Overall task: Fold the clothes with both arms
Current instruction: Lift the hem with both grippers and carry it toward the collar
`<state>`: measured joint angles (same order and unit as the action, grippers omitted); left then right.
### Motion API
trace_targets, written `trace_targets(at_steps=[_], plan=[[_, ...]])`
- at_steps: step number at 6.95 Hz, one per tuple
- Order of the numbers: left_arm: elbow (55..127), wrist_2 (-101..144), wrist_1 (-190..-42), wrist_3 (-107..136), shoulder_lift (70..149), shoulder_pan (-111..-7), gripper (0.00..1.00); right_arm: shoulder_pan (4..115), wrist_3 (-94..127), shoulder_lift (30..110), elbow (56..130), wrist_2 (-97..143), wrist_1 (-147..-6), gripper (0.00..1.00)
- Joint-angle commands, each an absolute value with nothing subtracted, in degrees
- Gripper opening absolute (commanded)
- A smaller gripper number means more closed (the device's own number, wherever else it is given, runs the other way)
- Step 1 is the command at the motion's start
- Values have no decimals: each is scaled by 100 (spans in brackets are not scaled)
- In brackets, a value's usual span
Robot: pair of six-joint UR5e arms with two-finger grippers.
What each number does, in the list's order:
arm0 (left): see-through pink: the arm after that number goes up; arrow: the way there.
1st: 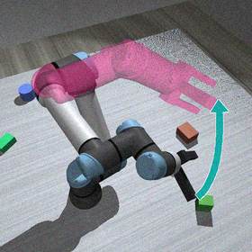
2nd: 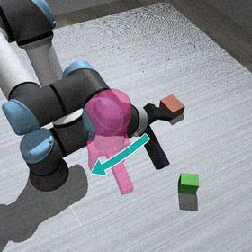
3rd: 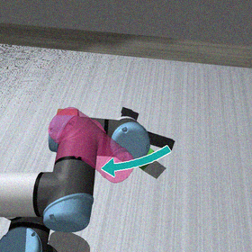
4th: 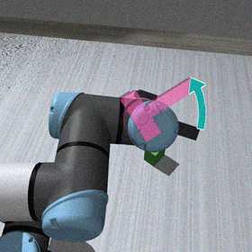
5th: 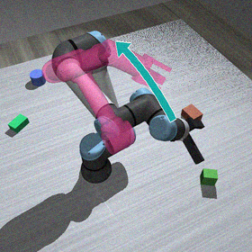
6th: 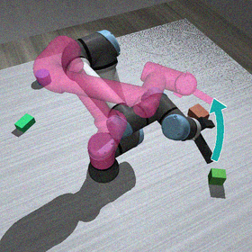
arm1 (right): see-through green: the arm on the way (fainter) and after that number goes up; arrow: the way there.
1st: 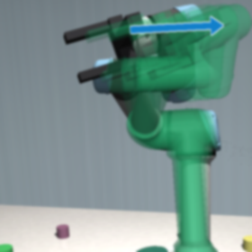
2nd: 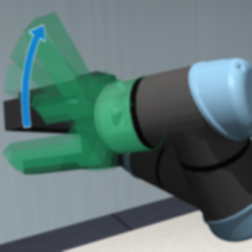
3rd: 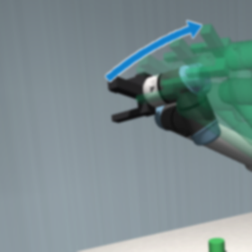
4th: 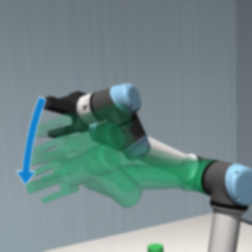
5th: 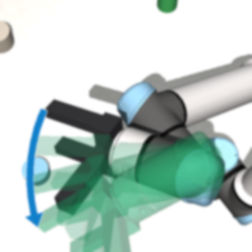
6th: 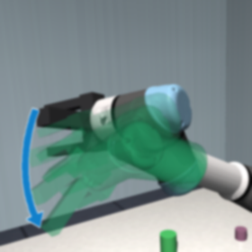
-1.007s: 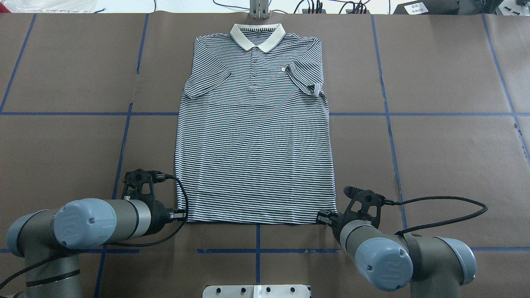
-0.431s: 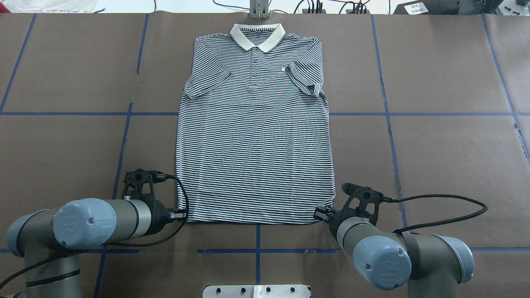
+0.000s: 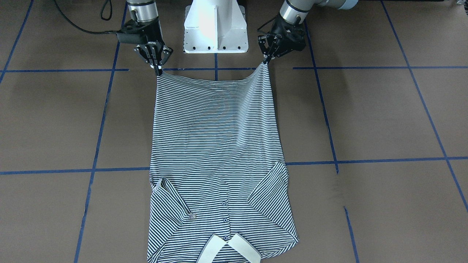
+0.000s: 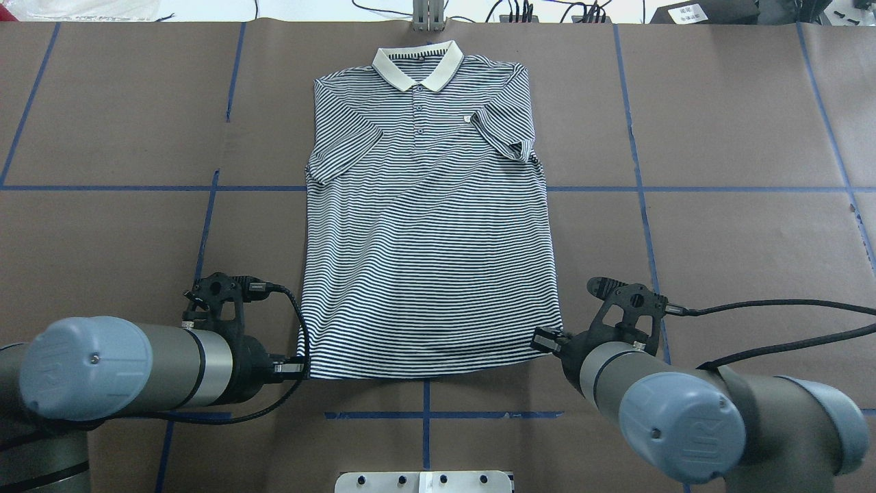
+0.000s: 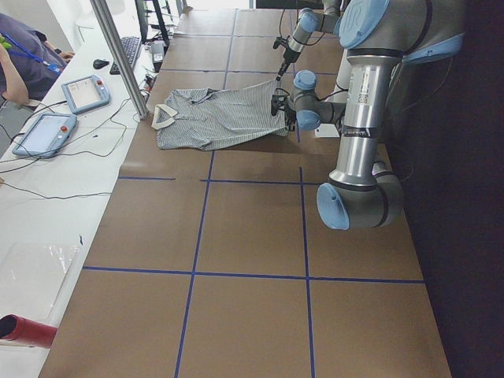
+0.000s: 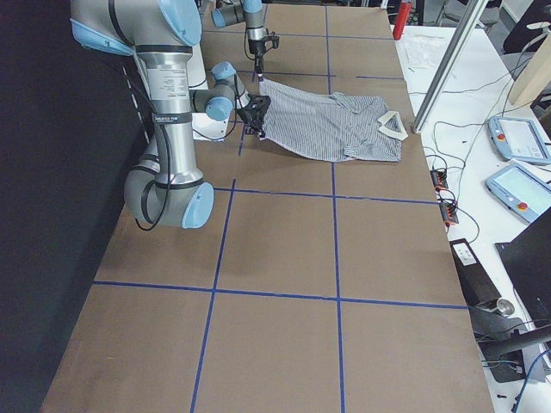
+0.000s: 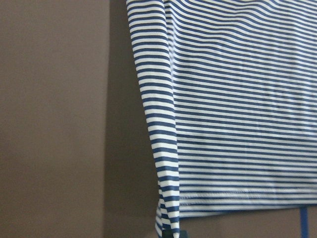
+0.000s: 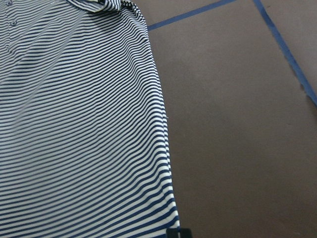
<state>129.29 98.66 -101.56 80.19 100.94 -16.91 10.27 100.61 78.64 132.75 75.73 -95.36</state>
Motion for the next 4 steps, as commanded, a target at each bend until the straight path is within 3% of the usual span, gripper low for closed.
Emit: trace_targets(at_steps=[1,2,4], plan=[[14740,10367,-7345,8016,10997,-1783,0,1081,10072,7849,15232,8136,-11401,0],[14757,10554,-6782,8016,11500,-2089,0,1316,10064,7805,15345,8382,-11573,0],[14346,10512,-6802,7649,11575,-2423,0,1694,9793,7272,14875,8446,-11593,0]])
